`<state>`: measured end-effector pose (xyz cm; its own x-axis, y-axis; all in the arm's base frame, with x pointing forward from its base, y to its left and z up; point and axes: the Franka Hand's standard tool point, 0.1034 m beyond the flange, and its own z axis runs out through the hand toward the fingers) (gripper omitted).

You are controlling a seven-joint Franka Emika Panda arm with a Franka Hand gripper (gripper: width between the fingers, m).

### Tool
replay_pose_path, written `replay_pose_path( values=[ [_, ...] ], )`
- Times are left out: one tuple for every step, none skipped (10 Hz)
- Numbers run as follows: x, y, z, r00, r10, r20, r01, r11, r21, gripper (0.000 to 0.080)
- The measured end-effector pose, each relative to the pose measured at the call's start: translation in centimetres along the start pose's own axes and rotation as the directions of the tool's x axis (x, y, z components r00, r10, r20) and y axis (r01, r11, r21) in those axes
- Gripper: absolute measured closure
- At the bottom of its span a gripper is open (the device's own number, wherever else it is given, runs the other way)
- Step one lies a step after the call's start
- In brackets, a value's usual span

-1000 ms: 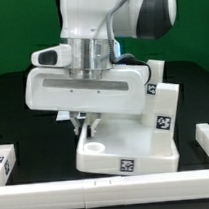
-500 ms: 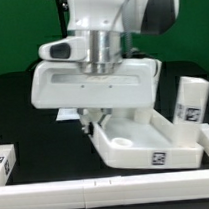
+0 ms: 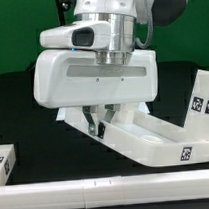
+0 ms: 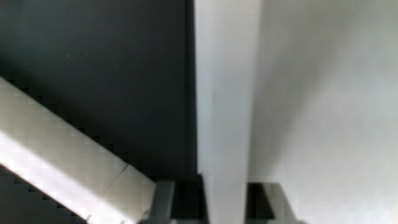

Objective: Assemble desk

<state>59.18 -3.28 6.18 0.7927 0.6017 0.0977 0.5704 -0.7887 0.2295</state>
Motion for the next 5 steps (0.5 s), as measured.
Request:
replay_pose_path(
  values=[
    [-0.1, 0.1, 0.0, 0.996, -0.086, 0.005, 0.086, 0.996, -0.004, 0.0746],
    [0.0, 0.7, -0.1, 0.958, -0.286, 0.001, 0.286, 0.958, -0.026, 0.0746],
    [0.8, 1.0, -0.3, 0.918, -0.396, 0.003, 0.396, 0.918, -0.019, 0.0746],
    [2.7, 1.1, -0.8, 0.855, -0.518, -0.008, 0.518, 0.855, -0.026, 0.0746],
    [3.7, 0.7, -0.9, 0.760, -0.650, -0.020, 0.646, 0.759, -0.080, 0.0746]
  ],
)
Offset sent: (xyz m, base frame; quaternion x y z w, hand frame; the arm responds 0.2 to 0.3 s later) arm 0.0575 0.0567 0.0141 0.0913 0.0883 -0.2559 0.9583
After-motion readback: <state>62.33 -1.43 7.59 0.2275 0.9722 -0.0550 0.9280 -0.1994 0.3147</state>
